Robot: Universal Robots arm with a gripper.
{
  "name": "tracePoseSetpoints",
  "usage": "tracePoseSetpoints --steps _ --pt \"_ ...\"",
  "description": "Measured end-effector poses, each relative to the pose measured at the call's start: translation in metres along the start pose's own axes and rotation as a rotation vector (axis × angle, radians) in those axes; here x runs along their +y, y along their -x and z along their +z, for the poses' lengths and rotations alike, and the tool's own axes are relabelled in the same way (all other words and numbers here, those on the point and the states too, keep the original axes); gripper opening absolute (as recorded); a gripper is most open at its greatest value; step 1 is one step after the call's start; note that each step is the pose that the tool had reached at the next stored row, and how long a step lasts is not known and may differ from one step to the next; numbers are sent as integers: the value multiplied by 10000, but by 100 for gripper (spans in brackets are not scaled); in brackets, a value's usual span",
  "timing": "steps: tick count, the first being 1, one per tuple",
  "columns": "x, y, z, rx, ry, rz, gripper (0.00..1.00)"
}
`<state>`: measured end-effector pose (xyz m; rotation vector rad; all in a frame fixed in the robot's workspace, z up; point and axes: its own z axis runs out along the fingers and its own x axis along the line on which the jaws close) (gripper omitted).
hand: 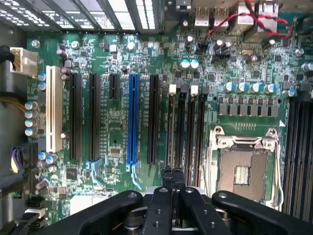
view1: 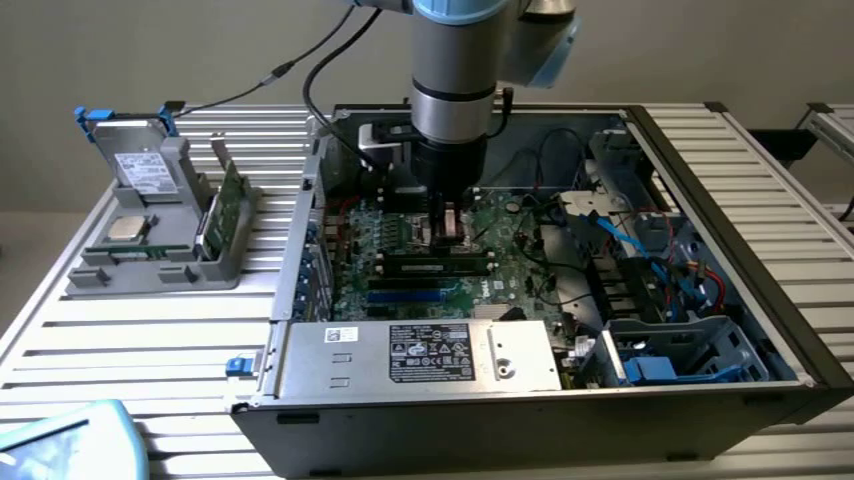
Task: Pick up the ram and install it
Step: 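Press down the ram until it locks into place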
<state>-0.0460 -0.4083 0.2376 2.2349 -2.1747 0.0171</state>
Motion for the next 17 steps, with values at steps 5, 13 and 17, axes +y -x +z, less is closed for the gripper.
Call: tracePoseSetpoints --steps 5,13,17 --pt "68 1 2 -7 -19 1 11" --pt "154 3 9 -6 -50 2 11" --pt "154 3 39 -4 -101 1 11"
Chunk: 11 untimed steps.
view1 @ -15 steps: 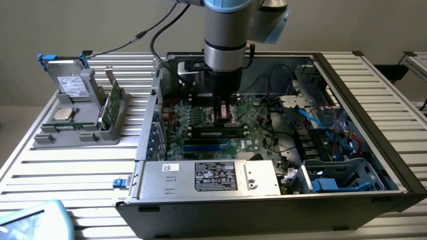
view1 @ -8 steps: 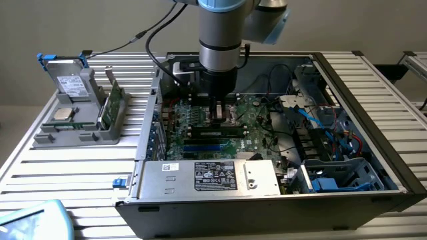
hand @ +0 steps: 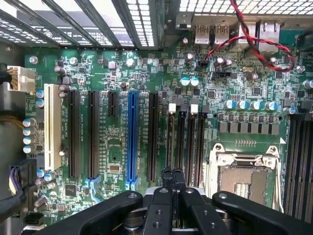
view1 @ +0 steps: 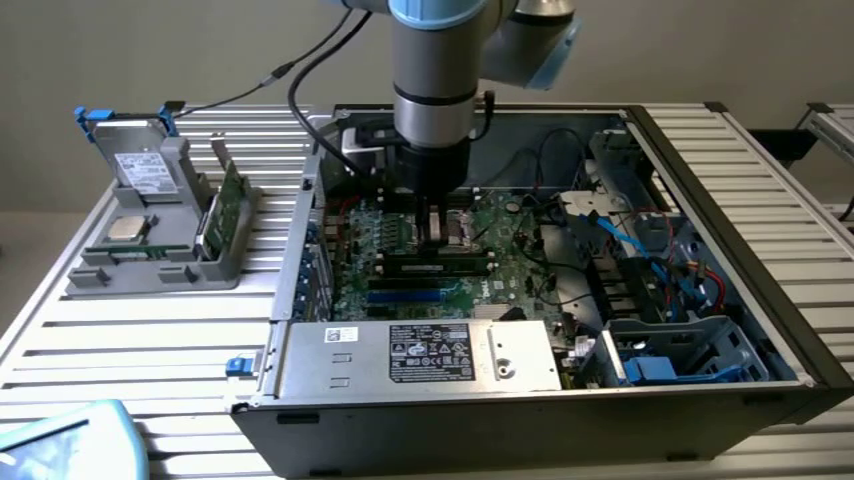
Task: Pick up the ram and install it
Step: 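Press down the ram until it locks into place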
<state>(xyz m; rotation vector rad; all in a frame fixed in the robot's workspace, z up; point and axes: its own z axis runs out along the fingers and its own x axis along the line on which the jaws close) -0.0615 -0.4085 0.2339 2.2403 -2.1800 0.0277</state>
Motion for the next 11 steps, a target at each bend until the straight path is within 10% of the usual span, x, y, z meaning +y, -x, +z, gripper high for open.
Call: tracePoseSetpoints --steps 11 --pt "2 1 72 11 -53 3 11"
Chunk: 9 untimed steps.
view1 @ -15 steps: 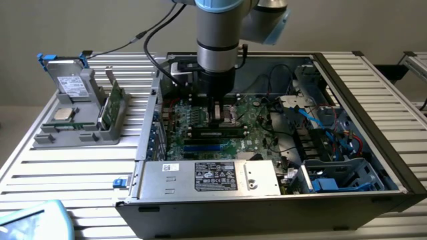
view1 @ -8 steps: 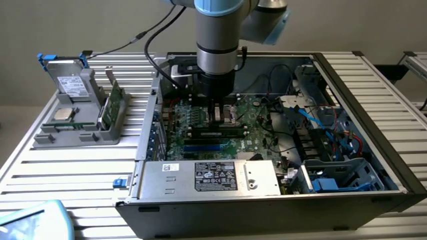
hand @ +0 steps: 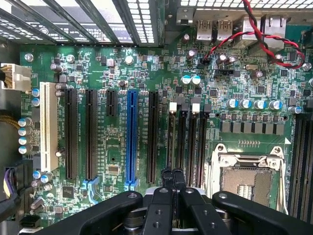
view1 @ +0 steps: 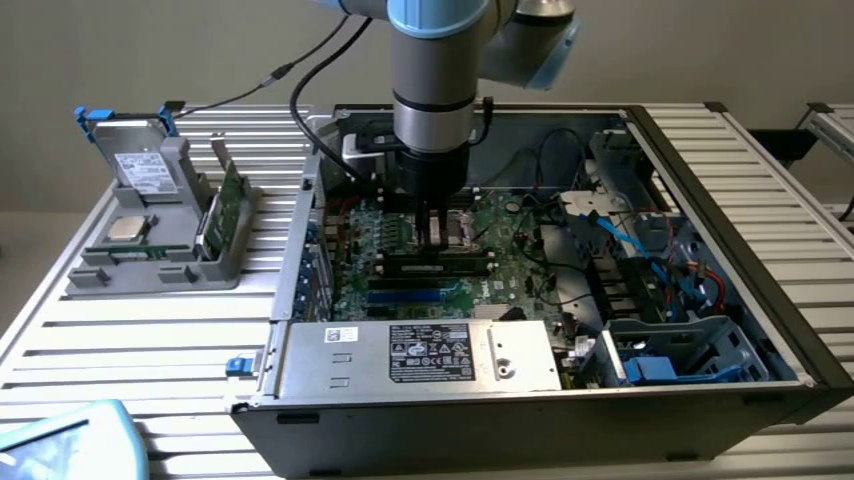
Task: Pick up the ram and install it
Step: 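Press down the ram until it locks into place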
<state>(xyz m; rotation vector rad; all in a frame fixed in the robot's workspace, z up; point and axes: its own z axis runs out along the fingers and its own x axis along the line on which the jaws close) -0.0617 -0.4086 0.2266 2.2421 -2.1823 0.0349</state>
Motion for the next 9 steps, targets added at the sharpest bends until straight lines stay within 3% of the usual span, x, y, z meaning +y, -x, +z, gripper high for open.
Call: tracePoseSetpoints --steps 5,9 --pt "0 2 29 -7 -26 0 11" --pt "-2 4 -10 -30 -41 0 11"
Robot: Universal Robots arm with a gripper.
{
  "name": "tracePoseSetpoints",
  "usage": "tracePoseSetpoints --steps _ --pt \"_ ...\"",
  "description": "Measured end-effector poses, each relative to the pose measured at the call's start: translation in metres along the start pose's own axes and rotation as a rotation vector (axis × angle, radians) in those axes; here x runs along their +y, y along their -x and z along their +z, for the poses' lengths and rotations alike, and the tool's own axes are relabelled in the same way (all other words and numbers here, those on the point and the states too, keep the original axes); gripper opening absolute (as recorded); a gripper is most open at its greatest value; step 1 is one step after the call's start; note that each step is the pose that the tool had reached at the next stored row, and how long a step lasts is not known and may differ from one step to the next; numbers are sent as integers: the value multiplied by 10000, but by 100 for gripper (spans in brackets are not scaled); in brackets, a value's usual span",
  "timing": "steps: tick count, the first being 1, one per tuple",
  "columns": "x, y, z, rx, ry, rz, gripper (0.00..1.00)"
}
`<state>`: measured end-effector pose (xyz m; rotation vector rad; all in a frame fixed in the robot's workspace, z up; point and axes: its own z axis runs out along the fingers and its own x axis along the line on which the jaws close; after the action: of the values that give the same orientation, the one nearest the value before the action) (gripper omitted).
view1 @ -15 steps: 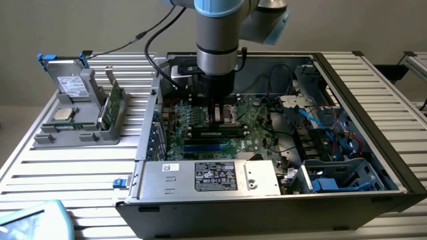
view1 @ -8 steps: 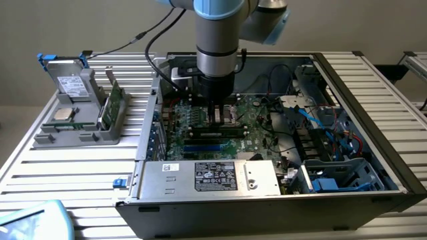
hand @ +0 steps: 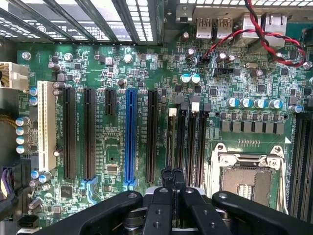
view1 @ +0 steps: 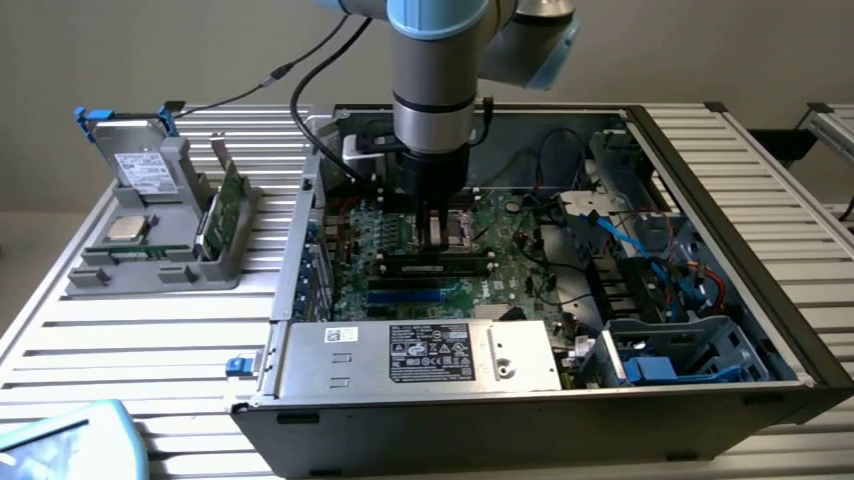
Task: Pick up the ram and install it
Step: 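Press down the ram until it locks into place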
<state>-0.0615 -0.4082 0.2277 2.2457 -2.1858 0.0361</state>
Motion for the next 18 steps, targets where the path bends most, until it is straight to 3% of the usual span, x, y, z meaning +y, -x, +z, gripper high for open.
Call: tracePoseSetpoints --steps 5,15,18 --pt "-9 -5 -76 19 34 -2 11" --pt "-237 -20 -153 10 426 -10 11" --pt "-262 -35 -176 7 471 -11 11"
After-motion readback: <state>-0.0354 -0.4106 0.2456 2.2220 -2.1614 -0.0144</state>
